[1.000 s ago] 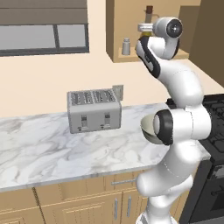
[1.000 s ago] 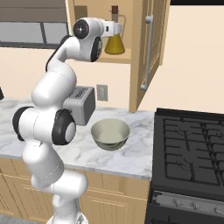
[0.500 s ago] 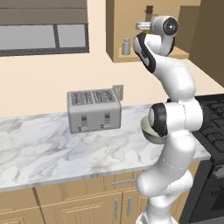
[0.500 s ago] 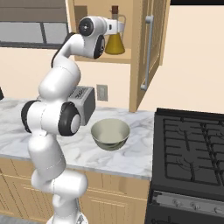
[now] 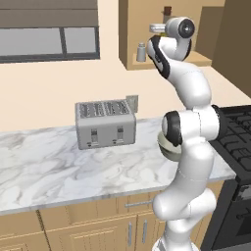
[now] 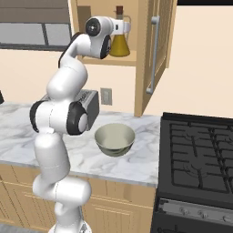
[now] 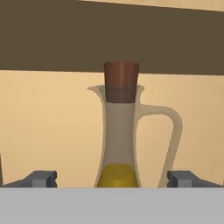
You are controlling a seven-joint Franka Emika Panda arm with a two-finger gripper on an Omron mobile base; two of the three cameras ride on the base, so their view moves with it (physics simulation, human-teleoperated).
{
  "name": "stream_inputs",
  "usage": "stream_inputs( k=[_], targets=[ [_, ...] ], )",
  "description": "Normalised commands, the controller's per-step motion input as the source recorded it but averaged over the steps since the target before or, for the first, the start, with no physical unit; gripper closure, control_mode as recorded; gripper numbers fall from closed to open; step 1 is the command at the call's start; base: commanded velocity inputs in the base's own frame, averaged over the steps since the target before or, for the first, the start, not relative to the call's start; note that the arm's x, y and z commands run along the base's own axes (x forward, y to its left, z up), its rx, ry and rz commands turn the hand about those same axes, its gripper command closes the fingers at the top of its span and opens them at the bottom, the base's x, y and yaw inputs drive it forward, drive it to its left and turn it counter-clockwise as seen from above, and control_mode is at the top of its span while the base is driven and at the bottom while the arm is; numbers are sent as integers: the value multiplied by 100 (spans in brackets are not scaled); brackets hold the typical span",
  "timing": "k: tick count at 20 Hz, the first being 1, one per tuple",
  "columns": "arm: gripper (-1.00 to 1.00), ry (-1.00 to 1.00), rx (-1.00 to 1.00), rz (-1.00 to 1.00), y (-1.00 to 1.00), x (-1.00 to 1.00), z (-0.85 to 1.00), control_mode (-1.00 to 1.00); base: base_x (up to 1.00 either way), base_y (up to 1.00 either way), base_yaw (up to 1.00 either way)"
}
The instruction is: Retrieve the bottle and the shaker from the cabinet and place them next to the mixing bowl on the counter. Then add garlic from the fridge to the mixing bowl.
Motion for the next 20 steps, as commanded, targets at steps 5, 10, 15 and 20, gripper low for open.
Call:
stream_inputs(
  k=[5,10,15,20],
  targets=[
    [-100,0,0,1,0,11,0,-100,0,0,0],
    [-100,0,0,3,0,30,0,-100,0,0,0],
    [-100,0,0,2,0,18,0,-100,0,0,0],
    [-100,0,0,0,-10,30,0,-100,0,0,0]
  ],
)
